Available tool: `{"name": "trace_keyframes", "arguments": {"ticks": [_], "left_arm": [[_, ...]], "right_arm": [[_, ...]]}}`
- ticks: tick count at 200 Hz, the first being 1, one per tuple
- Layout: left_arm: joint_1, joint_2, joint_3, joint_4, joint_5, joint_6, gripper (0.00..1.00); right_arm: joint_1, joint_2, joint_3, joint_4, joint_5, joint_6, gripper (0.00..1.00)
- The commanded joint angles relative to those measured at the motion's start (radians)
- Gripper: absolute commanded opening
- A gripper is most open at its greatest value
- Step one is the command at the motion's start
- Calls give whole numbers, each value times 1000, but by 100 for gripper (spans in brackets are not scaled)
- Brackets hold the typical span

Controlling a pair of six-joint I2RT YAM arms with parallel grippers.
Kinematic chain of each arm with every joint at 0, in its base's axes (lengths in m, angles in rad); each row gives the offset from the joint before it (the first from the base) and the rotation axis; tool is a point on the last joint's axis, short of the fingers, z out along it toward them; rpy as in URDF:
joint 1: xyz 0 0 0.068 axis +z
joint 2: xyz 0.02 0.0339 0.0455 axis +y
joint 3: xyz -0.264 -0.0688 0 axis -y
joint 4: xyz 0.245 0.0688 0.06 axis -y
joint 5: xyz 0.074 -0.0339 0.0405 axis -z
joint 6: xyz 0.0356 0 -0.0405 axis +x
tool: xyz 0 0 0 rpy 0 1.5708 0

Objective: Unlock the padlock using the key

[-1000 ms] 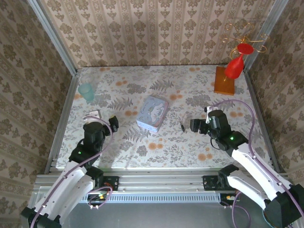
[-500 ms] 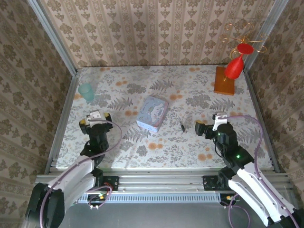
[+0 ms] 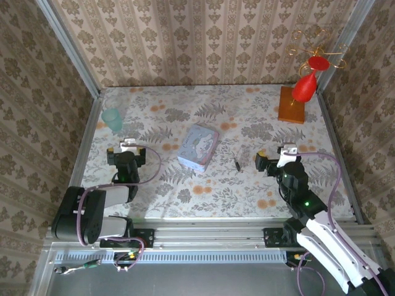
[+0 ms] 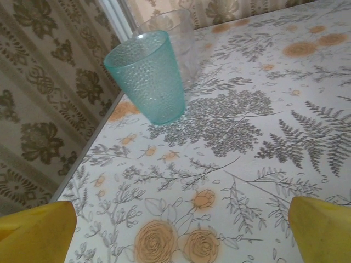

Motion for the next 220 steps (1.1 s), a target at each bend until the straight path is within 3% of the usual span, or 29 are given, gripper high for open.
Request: {"name": "trace_keyframes", "arguments": {"ticks": [1, 20, 46, 59, 71, 83, 98, 220], "left_arm": [[32, 24, 47, 80, 100, 16, 100], [78, 69, 45, 129, 168, -23, 100], [128, 292, 25, 417, 207, -32, 100], [128, 220, 49, 238, 229, -64, 100], [134, 254, 99, 215, 213, -44, 100], [141, 229, 146, 78, 223, -73, 100], [175, 232, 135, 104, 261, -97, 100], [174, 235, 134, 113, 257, -89, 100]], "right_arm": [[-6, 56, -6, 142, 69, -79, 100], [-10, 128, -2, 203, 67, -126, 100], [-29, 231, 6, 283, 61, -180, 100], [-48, 275, 12, 314, 47, -195, 100], [-73, 312, 15, 344, 32, -198, 100], [-94, 353, 13, 386, 18, -202, 100], [-120, 412, 12, 440, 8, -206, 100], [-253, 840, 27, 843, -109, -186, 100]]}}
